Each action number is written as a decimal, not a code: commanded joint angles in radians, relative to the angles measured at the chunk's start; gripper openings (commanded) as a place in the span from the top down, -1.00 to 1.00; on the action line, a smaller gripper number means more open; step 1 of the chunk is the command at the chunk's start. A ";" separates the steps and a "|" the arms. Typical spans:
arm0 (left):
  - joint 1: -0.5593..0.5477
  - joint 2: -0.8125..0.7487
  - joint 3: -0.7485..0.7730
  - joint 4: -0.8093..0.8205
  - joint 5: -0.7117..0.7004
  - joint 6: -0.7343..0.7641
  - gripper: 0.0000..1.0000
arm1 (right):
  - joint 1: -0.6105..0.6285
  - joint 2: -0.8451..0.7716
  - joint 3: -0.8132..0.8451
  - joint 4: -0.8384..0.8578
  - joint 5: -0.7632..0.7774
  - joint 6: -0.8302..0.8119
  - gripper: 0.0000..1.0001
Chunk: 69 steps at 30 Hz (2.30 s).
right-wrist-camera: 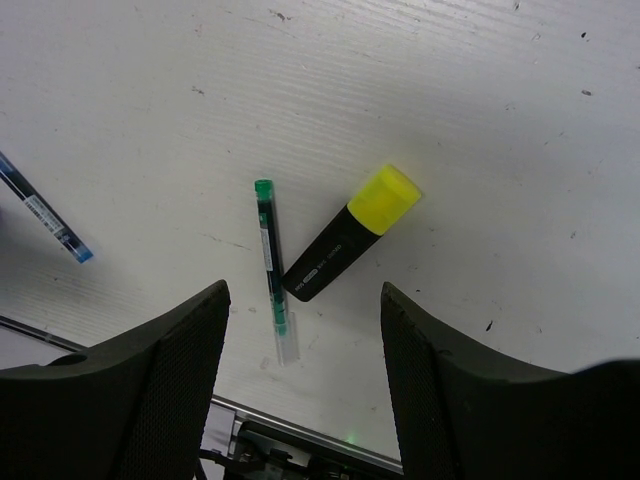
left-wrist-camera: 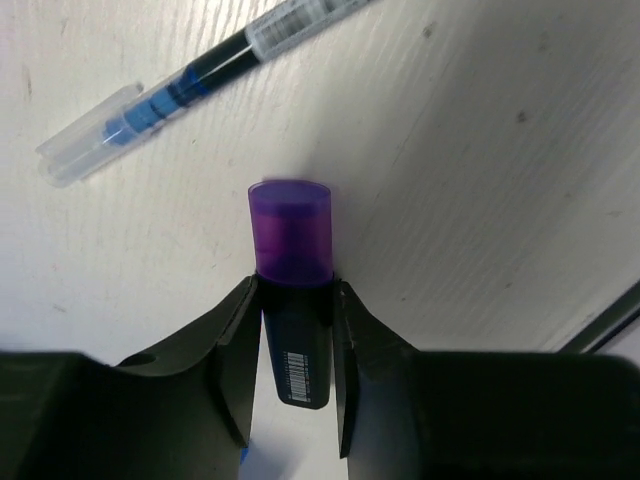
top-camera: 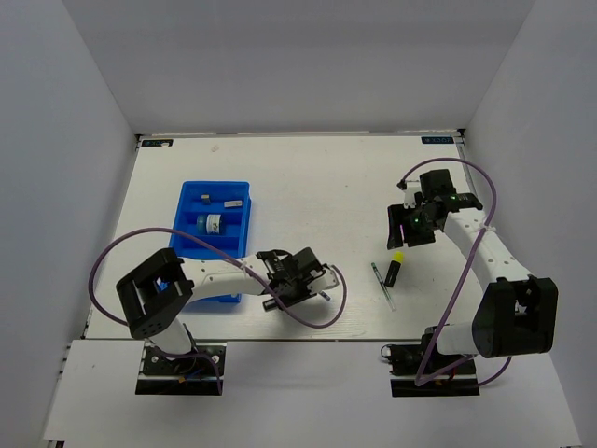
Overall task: Sort the stationery into containers
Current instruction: Grab a piece of stationery with the left arm, then place the stationery into the container
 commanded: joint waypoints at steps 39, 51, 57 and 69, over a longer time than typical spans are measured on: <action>0.860 -0.338 0.039 -0.200 0.465 0.939 1.00 | -0.040 -0.021 -0.016 0.004 -0.073 -0.003 -0.33; 0.903 -0.301 -0.014 -0.070 0.434 0.907 0.68 | -0.056 -0.010 -0.015 -0.005 -0.095 -0.020 -0.40; 0.938 -0.328 -0.026 -0.054 0.448 0.873 0.33 | -0.060 0.007 -0.010 -0.016 -0.102 -0.023 -0.46; 0.972 -0.394 -0.049 -0.040 0.489 0.838 0.00 | -0.056 -0.003 -0.009 -0.025 -0.138 -0.035 -0.73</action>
